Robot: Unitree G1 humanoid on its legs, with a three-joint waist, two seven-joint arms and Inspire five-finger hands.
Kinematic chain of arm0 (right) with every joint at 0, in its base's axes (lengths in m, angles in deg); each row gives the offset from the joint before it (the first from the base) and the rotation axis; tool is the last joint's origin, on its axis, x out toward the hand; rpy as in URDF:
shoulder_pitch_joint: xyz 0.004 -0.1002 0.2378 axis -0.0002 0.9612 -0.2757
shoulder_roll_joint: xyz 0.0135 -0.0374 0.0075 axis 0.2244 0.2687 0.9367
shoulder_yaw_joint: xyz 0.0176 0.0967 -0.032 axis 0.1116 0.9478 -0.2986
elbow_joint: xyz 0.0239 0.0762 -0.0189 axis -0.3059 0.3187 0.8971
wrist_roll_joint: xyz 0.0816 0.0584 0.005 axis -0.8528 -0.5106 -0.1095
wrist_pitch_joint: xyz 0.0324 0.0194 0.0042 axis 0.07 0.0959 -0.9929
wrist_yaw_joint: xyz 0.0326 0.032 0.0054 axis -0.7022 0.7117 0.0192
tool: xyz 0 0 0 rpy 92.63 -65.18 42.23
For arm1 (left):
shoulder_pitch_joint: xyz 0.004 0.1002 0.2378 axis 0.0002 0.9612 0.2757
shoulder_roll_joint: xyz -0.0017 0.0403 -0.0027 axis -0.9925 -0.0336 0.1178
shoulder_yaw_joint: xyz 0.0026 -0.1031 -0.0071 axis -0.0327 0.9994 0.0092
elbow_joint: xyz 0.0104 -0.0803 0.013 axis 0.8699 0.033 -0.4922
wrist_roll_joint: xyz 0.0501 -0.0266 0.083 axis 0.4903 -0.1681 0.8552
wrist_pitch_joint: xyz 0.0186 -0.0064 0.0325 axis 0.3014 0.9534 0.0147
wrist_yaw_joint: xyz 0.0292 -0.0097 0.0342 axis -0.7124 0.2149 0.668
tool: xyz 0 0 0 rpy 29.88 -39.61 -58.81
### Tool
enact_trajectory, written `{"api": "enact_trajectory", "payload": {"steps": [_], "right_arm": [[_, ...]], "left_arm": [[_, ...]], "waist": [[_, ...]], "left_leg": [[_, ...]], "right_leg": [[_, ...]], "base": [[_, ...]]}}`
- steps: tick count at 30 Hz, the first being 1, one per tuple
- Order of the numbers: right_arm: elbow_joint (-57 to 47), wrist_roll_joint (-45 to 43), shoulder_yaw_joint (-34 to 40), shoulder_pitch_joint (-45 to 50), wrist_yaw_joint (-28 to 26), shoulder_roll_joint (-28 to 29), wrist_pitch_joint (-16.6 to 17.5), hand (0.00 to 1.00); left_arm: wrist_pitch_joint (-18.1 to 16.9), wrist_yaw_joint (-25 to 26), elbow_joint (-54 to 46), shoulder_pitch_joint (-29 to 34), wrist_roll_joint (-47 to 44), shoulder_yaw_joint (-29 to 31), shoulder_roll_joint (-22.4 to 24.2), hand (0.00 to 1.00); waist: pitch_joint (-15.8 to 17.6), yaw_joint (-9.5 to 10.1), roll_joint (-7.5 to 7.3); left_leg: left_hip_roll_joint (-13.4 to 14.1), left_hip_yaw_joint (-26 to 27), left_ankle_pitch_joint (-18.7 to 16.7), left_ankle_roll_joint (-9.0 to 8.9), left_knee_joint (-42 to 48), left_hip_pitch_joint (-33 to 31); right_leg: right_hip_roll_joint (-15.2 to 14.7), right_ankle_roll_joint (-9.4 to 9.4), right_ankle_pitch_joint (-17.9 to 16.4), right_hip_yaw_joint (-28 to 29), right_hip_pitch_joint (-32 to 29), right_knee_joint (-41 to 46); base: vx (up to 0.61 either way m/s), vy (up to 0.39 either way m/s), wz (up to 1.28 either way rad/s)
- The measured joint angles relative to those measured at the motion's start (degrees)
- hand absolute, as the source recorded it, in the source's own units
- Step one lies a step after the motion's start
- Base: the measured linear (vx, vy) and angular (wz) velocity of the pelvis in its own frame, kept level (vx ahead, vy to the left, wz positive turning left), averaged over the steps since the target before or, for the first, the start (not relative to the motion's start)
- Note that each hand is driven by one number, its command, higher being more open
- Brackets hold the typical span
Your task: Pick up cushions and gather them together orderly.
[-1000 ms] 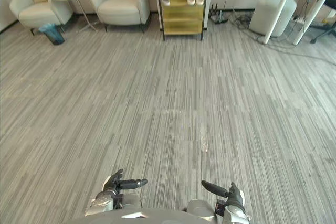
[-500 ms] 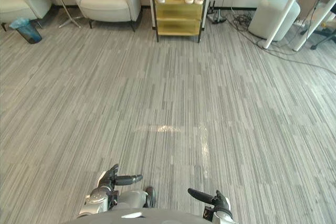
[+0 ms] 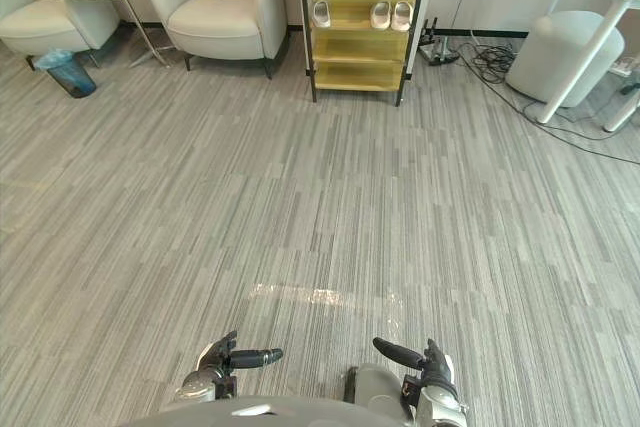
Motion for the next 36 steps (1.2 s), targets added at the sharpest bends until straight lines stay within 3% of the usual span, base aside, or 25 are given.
{"api": "enact_trajectory", "payload": {"steps": [2,5,7,8,9,10,11,13,16,20,21,23,25,27,29,31,36], "right_arm": [[-0.04,0.05,-0.64,0.25,-0.07,0.45,-0.38,1.0],[-0.11,-0.24,-0.07,0.43,-0.08,0.75,-0.83,1.0],[-0.19,-0.24,0.21,0.55,0.11,0.84,-0.94,1.0],[-0.26,-0.24,0.98,0.74,0.12,0.78,-0.95,1.0],[0.29,-0.2,1.3,0.59,0.13,1.1,-1.05,1.0],[0.28,-0.2,1.32,0.59,0.13,1.44,-1.13,1.0],[0.28,-0.08,1.49,0.93,0.04,2.98,-1.08,1.0],[0.48,0.25,1.72,0.87,0.0,4.15,-1.12,1.0],[0.52,1.93,1.77,0.81,-0.32,4.1,-1.17,1.0],[0.22,2.07,2.08,0.94,-0.47,3.59,-1.06,1.0],[-0.21,2.08,2.06,1.07,-0.47,3.53,-0.75,1.0],[-1.33,2.04,1.62,1.43,-0.5,3.55,-0.68,1.0],[-1.34,2.0,1.61,1.42,-0.5,3.35,-0.56,1.0],[-1.09,1.53,1.6,2.18,-0.5,3.34,-0.68,1.0],[-1.08,1.92,2.08,2.43,-0.54,2.13,-0.78,1.0],[-0.96,1.95,2.09,2.3,-0.54,1.83,-0.94,1.0],[0.84,1.93,2.42,1.9,-0.32,1.42,-0.9,1.0]], "left_arm": [[-0.09,-0.1,-1.96,0.4,0.44,-0.71,0.35,1.0],[-0.2,-0.1,-2.57,0.36,0.68,-1.77,0.11,1.0],[-0.08,-0.11,-2.27,-0.23,1.07,-2.47,-0.4,1.0],[-0.09,-0.05,-2.1,-0.13,1.06,-2.97,-0.35,1.0],[-0.04,-0.12,-1.76,-0.56,0.81,-2.81,-1.14,1.0],[-0.04,-0.04,-1.73,-0.64,0.83,-2.96,-1.45,1.0],[-0.16,-0.02,-1.8,-0.37,0.84,-3.04,-2.51,1.0],[0.02,-0.06,-1.49,-0.38,0.68,-2.96,-3.08,1.0],[-0.01,-0.11,-0.9,-0.2,0.79,-2.98,-2.75,1.0],[0.0,-0.16,0.0,-0.04,1.06,-2.93,-2.63,1.0],[0.13,-0.04,0.61,-0.11,1.1,-2.88,-2.71,1.0],[0.12,-0.04,0.83,-0.06,1.43,-2.94,-2.75,1.0],[0.11,-0.01,1.08,-0.07,1.41,-2.92,-2.74,1.0],[0.07,0.05,1.57,0.06,1.4,-2.58,-2.92,1.0],[0.0,0.1,2.08,0.96,1.45,-2.24,-0.64,1.0],[-0.01,-0.01,2.14,1.36,1.44,-2.24,0.0,1.0],[-0.01,-0.69,2.71,1.27,1.52,-2.34,-0.61,1.0]], "waist": [[0.19,0.15,-0.47],[0.17,0.29,-0.62],[0.54,0.39,-1.39],[0.42,0.43,-1.06],[0.51,0.9,-2.04],[0.56,0.86,-2.67],[-0.03,1.0,-4.95],[-0.54,1.29,-6.13],[-0.85,1.58,-5.68],[-0.88,1.5,-5.6],[-0.95,1.1,-5.19],[-1.09,1.08,-5.14],[-1.22,0.95,-5.0],[-2.37,0.84,-6.38],[-4.07,0.64,-2.95],[-4.57,0.42,-1.94],[-4.42,0.24,-2.73]], "left_leg": [[1.21,3.35,-0.16,0.19,1.77,-3.88],[1.25,6.8,-0.49,0.39,-8.13,-5.99],[-3.17,7.63,1.44,0.57,-26.66,-5.82],[-5.34,7.1,9.22,2.04,-36.58,-4.88],[-6.86,6.08,13.18,3.08,-38.76,-3.91],[-7.52,5.93,13.44,3.38,-39.56,-3.48],[-9.37,6.12,13.34,3.38,-43.41,-1.35],[-10.56,6.77,13.22,3.57,-44.79,-0.33],[-11.32,8.14,12.39,4.55,-46.68,2.97],[-11.78,8.54,10.04,4.51,-49.43,8.79],[-11.18,8.0,9.34,4.88,-50.25,10.44],[-10.36,7.08,8.72,4.24,-50.34,11.5],[-9.88,6.19,8.56,3.53,-50.14,11.49],[-10.93,4.28,7.99,1.41,-49.88,12.13],[-8.45,3.88,8.74,0.25,-51.8,12.51],[-6.99,3.74,9.12,-0.39,-53.35,12.98],[-5.43,2.53,9.2,-0.94,-54.98,15.33]], "right_leg": [[-0.01,0.1,0.06,-0.15,5.55,-4.51],[-0.22,0.89,0.07,-0.23,9.32,-7.94],[-1.49,2.97,-1.01,-0.06,11.36,-8.53],[-1.39,4.39,-1.88,0.15,11.96,-8.32],[-2.04,5.2,-2.6,0.93,12.72,-8.17],[-2.46,5.39,-2.47,1.21,12.88,-8.16],[-4.32,5.74,-2.23,2.79,12.96,-7.97],[-5.4,6.26,-1.83,4.06,13.1,-7.72],[-6.19,6.75,-0.16,6.25,13.35,-4.97],[-7.0,7.78,1.61,8.05,5.65,17.12],[-7.02,5.95,-2.27,8.77,1.72,23.88],[-6.83,5.26,-6.02,8.97,-2.11,22.33],[-6.54,5.33,-6.11,9.91,-3.69,17.45],[-7.62,7.39,-0.39,10.69,-3.66,5.9],[-5.09,6.35,0.3,9.57,-2.21,2.17],[-3.39,5.74,1.09,9.17,-1.13,-0.23],[-1.46,5.05,1.87,8.77,2.3,-4.03]], "base": [[0.32,-0.125,-0.04],[0.31,-0.01,-0.07],[0.34,0.104,0.0],[0.47,0.178,0.06],[0.4,0.143,0.07],[0.32,0.093,0.12],[0.25,0.069,0.12],[0.25,0.079,0.03],[0.23,0.108,-0.19],[0.14,0.064,-0.13],[0.09,-0.014,0.08],[0.1,-0.062,0.18],[0.05,-0.116,0.29],[0.13,-0.195,0.43],[0.16,-0.193,0.18],[0.08,-0.153,0.01],[0.07,-0.078,-0.01]]}}
